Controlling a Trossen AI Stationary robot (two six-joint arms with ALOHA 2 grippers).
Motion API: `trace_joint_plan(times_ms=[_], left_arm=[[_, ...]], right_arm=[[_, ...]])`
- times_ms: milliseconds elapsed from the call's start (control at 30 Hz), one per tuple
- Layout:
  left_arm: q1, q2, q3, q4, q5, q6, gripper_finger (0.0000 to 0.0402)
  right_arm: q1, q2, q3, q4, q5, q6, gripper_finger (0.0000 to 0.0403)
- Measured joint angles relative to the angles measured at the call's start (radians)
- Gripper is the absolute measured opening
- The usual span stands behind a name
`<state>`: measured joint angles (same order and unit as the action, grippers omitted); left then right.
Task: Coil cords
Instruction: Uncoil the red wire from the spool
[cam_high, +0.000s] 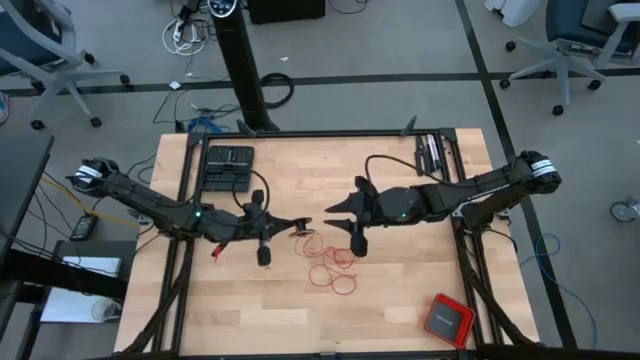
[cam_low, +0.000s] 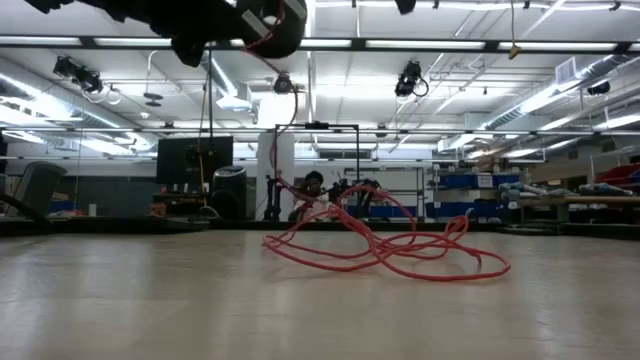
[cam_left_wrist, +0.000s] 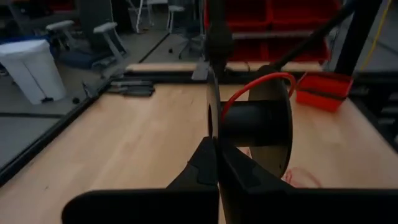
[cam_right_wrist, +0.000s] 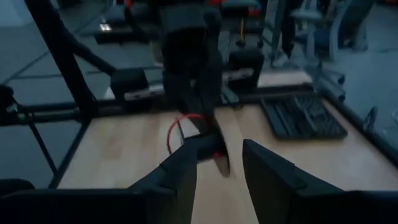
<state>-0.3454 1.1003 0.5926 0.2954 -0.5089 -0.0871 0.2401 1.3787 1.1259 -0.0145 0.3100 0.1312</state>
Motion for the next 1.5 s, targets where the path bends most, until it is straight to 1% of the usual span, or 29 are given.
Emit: trace_joint_plan(times_ms=[67,167,200,233,267,300,333,367,433,500,567,600,700,833,900,1000,1067,1167,1300,1367,1500], left_arm=[[0.008,-0.002,0.008,0.007,0.040,-0.005,0.0000],[0.010,-0.008,0.036,0.007,0.206,-0.026,0.0000],[0.002,-0.009,0.047,0.016,0.254,-0.035,0.0000],[-0.007,-0.009,0.052,0.035,0.278,-0.047,0.0000],[-0.021,-0.009,0.053,0.060,0.280,-0.047,0.0000],[-0.041,-0.009,0.053,0.084,0.255,-0.037,0.0000],[-0.067,-0.009,0.053,0.103,0.207,-0.009,0.0000],[-0.096,-0.009,0.053,0.121,0.140,0.036,0.0000],[-0.152,-0.009,0.053,0.142,0.003,0.120,0.0000],[-0.189,-0.009,0.053,0.160,-0.126,0.184,0.0000],[-0.210,-0.009,0.053,0.174,-0.224,0.211,0.0000],[-0.215,-0.009,0.053,0.177,-0.258,0.212,0.0000],[-0.218,-0.009,0.053,0.187,-0.311,0.223,0.0000],[-0.217,-0.009,0.053,0.186,-0.318,0.305,0.0000],[-0.218,-0.009,0.053,0.183,-0.317,0.322,0.0000],[-0.217,-0.009,0.053,0.150,-0.317,0.341,0.0000],[-0.218,-0.008,0.053,0.133,-0.318,0.344,0.0000],[-0.218,-0.008,0.052,0.120,-0.299,0.348,0.0000],[-0.212,-0.008,0.052,0.108,-0.208,0.348,0.0000],[-0.210,-0.008,0.052,0.096,-0.193,0.341,0.0000],[-0.209,-0.008,0.052,0.101,-0.195,0.320,0.0000]], right_arm=[[0.000,-0.023,0.000,0.017,0.000,-0.006,0.0126],[-0.013,-0.043,0.000,0.023,-0.005,-0.007,0.0126],[-0.020,-0.043,0.000,0.014,-0.027,-0.007,0.0126],[-0.030,-0.042,0.000,-0.001,-0.061,-0.002,0.0126],[-0.041,-0.040,0.000,-0.007,-0.107,0.004,0.0126],[-0.051,-0.038,0.000,-0.004,-0.162,0.006,0.0126],[-0.062,-0.038,0.000,-0.012,-0.215,0.007,0.0126],[-0.073,-0.034,0.000,-0.020,-0.260,0.017,0.0125],[-0.092,-0.023,0.000,-0.043,-0.318,0.050,0.0124],[-0.107,-0.021,-0.001,-0.081,-0.338,0.056,0.0124],[-0.113,-0.016,0.000,-0.080,-0.339,0.054,0.0124],[-0.114,-0.012,0.001,-0.080,-0.340,0.051,0.0124],[-0.103,0.020,0.000,-0.044,-0.341,0.027,0.0123],[-0.072,0.078,0.000,0.011,-0.337,-0.028,0.0121],[-0.061,0.094,-0.001,0.024,-0.296,-0.042,0.0121],[-0.047,0.091,0.000,0.032,-0.206,-0.055,0.0121],[-0.044,0.082,-0.001,0.007,-0.197,-0.056,0.0121],[-0.035,0.063,-0.001,0.039,-0.152,-0.080,0.0121],[-0.023,0.083,0.000,0.136,-0.147,-0.154,0.0118],[-0.019,0.101,0.000,0.195,-0.148,-0.184,0.0116],[-0.018,0.109,0.000,0.229,-0.156,-0.220,0.0114]])
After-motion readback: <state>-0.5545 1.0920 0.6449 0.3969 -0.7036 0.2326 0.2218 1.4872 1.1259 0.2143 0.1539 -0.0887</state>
